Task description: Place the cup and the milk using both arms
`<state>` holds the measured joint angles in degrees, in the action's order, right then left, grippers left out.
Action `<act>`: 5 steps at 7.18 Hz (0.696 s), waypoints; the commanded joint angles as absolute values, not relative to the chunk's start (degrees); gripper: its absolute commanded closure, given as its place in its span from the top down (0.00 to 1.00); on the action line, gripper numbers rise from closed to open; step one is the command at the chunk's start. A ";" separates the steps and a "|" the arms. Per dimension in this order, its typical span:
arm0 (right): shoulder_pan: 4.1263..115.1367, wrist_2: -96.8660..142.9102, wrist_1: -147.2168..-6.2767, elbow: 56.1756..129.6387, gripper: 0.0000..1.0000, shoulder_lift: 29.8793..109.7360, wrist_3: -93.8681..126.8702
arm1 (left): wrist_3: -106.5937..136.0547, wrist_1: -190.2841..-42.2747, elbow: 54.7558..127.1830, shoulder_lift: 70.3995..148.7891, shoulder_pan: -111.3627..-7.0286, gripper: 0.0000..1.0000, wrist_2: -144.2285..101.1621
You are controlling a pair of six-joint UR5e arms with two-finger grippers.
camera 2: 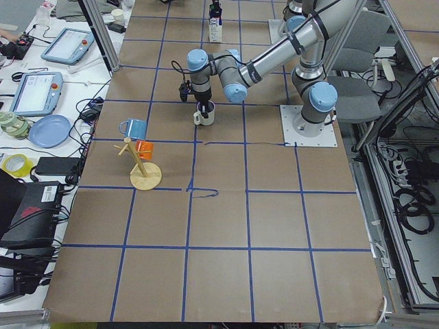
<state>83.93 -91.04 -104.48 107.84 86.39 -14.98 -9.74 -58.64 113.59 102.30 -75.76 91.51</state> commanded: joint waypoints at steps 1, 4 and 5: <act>83.94 -91.23 -104.33 106.27 0.37 86.40 -14.77 | -6.60 -58.54 112.77 101.35 -76.55 0.00 91.23; 84.11 -90.09 -103.63 103.37 0.37 86.48 -12.50 | 8.46 -59.41 107.95 100.98 -86.34 0.00 83.15; 84.37 -89.57 -103.45 103.27 0.37 86.48 -10.13 | 13.31 -59.50 105.32 101.33 -92.75 0.00 83.41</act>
